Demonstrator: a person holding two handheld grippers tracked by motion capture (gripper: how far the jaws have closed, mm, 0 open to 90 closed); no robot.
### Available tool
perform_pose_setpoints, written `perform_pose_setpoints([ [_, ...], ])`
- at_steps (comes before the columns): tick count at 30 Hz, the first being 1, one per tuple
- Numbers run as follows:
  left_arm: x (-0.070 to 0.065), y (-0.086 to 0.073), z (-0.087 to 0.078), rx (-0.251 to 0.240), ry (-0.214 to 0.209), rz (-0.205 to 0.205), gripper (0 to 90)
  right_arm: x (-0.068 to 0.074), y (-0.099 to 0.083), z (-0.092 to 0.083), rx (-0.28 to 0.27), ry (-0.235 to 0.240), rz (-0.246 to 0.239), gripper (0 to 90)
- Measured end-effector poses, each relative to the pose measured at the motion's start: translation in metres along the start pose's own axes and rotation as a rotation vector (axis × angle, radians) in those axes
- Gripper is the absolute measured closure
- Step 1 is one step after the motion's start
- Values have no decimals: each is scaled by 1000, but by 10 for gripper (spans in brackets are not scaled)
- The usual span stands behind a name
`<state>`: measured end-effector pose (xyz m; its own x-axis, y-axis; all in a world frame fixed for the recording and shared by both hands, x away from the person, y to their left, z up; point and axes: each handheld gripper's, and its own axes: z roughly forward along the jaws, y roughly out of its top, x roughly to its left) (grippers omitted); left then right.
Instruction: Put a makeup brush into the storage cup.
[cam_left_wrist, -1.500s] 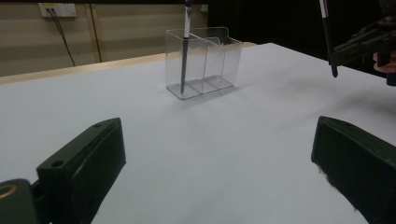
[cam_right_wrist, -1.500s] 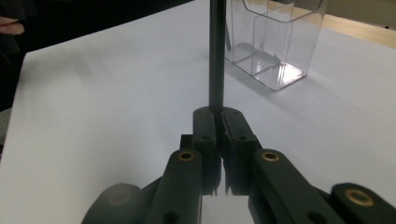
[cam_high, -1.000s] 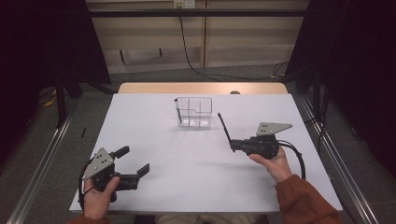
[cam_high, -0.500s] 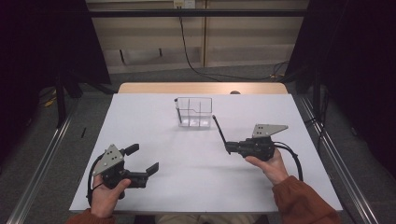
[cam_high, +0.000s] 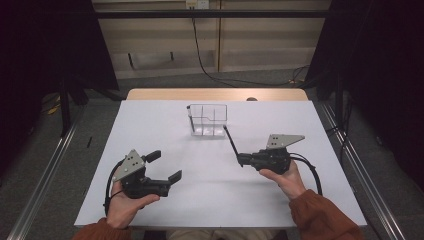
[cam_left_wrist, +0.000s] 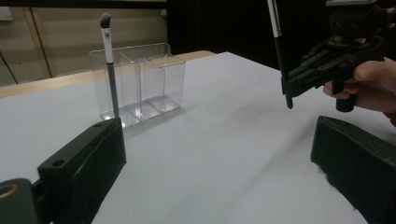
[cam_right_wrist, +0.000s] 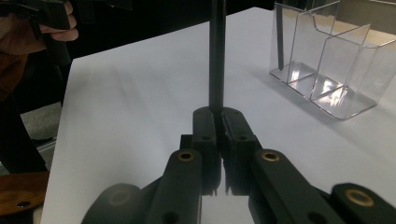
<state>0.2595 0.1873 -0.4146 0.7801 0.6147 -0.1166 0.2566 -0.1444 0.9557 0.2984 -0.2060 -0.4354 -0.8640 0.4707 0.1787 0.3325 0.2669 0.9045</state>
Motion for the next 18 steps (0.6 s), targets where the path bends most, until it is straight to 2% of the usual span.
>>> perform_pose_setpoints([
  [3, -2, 4, 5, 1, -8, 15, 44, 1, 0, 2, 0, 6, 1, 849],
  [9, -10, 16, 17, -34, -40, 45, 115, 3, 1, 5, -2, 17, -1, 849],
  [18, -15, 22, 30, -55, -54, 36, 150, 8, 3, 7, -13, 27, -6, 849],
])
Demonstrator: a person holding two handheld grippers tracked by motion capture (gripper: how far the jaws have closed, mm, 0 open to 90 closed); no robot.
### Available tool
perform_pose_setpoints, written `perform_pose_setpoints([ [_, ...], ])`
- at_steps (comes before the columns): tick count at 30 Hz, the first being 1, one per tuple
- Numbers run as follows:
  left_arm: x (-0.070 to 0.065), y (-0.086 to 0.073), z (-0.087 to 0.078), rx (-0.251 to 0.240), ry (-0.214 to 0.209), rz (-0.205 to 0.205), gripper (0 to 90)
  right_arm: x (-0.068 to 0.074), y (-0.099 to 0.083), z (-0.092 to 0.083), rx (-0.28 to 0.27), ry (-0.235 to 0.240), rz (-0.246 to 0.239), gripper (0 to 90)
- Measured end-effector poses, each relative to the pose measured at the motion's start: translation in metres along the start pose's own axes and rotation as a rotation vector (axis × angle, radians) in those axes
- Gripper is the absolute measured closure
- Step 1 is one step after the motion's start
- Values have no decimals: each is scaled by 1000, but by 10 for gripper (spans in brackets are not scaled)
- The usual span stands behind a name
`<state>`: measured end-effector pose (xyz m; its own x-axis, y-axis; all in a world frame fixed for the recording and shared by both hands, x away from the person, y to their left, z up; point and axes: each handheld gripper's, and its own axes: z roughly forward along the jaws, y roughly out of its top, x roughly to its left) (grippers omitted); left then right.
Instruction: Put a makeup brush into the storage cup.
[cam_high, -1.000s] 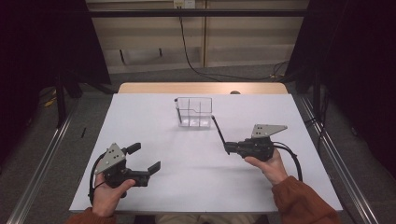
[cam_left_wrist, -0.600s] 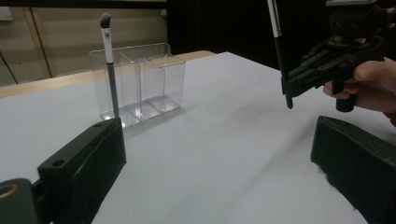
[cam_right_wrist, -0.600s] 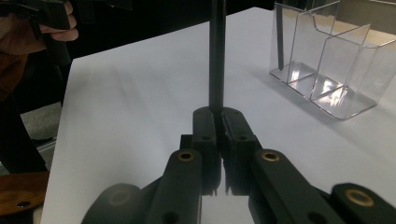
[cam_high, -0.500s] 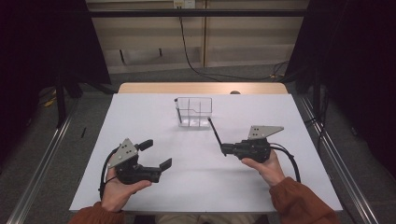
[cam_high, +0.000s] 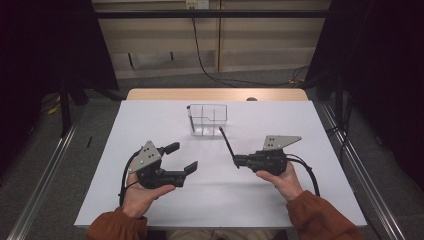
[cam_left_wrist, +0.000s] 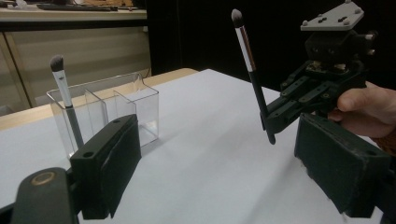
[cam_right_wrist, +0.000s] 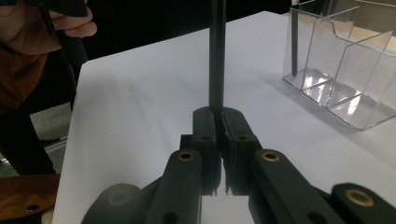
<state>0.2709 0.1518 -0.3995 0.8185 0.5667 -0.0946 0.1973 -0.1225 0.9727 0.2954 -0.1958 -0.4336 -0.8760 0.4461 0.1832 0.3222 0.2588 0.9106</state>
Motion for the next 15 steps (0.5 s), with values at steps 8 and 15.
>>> perform_pose_setpoints([
  [8, -3, 5, 9, -19, -19, -34, 180, 3, 0, 5, 0, 12, -1, 848],
  [15, -10, 10, 22, -7, -67, -46, 225, 6, 1, 9, -14, 29, 0, 848],
])
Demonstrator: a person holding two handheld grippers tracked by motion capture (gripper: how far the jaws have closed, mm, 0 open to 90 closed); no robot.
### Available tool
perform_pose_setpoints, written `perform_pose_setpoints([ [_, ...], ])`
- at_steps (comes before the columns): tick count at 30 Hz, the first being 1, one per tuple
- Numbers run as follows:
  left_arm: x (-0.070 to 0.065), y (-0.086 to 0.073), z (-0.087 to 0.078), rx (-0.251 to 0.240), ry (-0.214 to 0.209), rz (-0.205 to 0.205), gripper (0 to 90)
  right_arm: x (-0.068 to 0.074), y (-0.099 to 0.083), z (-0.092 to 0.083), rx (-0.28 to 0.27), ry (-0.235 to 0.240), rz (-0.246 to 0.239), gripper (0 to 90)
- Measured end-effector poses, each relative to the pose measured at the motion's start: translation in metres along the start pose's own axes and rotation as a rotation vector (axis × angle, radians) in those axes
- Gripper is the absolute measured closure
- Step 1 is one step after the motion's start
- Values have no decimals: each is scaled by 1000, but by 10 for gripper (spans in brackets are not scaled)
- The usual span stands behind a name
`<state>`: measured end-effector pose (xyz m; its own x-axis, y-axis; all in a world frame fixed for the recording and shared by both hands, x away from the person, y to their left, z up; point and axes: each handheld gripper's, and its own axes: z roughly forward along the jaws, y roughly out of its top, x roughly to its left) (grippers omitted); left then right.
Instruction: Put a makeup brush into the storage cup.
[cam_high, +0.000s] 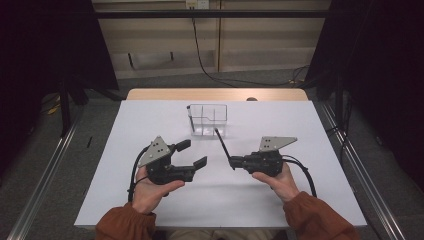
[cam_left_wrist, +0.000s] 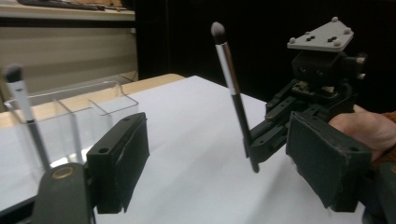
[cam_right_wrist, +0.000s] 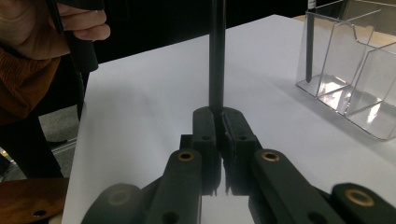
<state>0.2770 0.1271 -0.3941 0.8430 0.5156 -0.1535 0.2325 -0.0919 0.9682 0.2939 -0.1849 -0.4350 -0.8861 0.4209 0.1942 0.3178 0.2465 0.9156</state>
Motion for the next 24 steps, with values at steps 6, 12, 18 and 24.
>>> perform_pose_setpoints([
  [6, -9, 6, 11, 0, -36, 15, 269, 4, 0, 5, -5, 18, 1, 848],
  [12, -13, 11, 21, -10, -41, 29, 325, 6, 0, 7, -5, 23, -6, 848],
  [18, -9, 12, 26, -16, -20, 8, 415, 8, 0, 8, -6, 28, -11, 848],
  [24, -8, 11, 29, -12, -24, -16, 513, 10, 0, 10, -2, 36, -22, 848],
])
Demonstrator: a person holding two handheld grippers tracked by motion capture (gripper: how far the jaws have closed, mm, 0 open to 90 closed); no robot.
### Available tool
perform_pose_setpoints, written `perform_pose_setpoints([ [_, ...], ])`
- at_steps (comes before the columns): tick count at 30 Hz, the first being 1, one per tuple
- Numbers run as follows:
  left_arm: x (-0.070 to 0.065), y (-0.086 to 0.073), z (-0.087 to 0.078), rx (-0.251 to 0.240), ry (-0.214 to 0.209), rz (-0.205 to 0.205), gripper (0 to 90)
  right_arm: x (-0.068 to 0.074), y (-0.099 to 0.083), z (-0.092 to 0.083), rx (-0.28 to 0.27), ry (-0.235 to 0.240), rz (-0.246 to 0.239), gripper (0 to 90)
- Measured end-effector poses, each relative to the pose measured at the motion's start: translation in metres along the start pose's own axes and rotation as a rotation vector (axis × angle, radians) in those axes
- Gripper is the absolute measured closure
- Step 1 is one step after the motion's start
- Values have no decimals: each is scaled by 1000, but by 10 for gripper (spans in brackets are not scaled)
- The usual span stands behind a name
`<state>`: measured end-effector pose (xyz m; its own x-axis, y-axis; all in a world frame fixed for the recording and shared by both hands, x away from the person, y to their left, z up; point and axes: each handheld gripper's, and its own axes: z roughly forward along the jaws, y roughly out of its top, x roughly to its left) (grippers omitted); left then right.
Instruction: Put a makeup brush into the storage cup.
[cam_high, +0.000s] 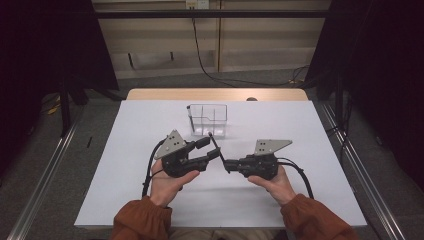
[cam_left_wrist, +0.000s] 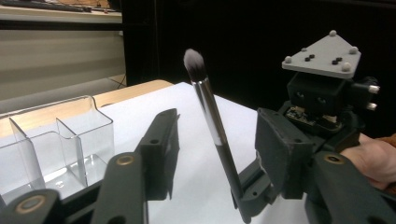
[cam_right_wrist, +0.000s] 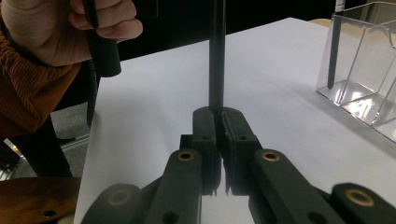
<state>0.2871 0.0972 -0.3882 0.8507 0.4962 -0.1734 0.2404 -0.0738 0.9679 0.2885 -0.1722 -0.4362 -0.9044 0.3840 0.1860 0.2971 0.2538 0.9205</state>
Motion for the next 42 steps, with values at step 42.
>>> perform_pose_setpoints([
  [42, 4, 2, 4, 30, -67, -91, 833, -1, -5, 6, 29, 9, -23, 839],
])
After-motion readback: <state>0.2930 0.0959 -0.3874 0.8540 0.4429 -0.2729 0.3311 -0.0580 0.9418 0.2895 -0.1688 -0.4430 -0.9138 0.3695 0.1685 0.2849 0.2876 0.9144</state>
